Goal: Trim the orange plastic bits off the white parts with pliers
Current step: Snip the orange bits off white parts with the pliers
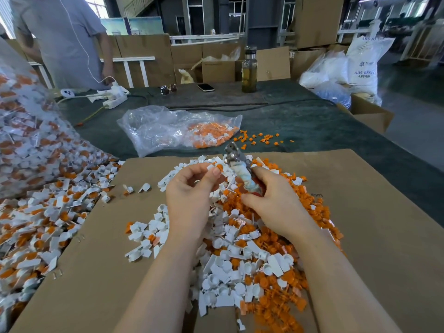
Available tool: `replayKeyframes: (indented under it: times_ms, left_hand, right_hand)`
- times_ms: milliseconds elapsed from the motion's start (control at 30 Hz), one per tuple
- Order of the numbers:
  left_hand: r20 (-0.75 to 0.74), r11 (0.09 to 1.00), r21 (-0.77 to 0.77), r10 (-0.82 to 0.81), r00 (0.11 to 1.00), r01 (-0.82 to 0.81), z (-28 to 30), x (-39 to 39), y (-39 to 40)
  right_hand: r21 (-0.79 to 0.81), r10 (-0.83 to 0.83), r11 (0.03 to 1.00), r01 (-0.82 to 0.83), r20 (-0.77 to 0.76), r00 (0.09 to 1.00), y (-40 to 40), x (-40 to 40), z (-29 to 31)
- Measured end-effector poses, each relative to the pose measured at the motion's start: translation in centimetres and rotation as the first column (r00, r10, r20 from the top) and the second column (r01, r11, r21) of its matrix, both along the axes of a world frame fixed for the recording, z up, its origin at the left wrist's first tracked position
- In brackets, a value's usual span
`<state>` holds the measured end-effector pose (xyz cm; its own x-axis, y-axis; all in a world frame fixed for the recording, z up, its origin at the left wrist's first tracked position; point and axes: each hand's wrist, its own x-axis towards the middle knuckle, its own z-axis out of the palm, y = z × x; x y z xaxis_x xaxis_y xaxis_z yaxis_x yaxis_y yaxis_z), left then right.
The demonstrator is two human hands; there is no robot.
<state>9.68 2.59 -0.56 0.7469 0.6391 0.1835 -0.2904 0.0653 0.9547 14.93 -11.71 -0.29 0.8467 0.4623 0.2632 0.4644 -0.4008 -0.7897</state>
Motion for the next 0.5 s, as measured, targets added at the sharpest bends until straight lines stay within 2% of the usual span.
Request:
replayKeyframes:
  times_ms: [200, 500]
  left_hand:
    - [0.056, 1.000, -0.019, 0.004, 0.998, -0.003, -0.20, 0.16, 0.46]
    - [0.079, 0.999, 0.012, -0.039, 0.996, 0.038, -0.33, 0.17, 0.81]
  right_hand:
    - [-0.178, 0.070, 0.982, -0.059, 0.059, 0.996, -0.04, -0.29, -0.01]
    - [-0.224, 0.070, 0.974, -0.042, 0.119, 0.990, -0.05, -0.54, -0.18]
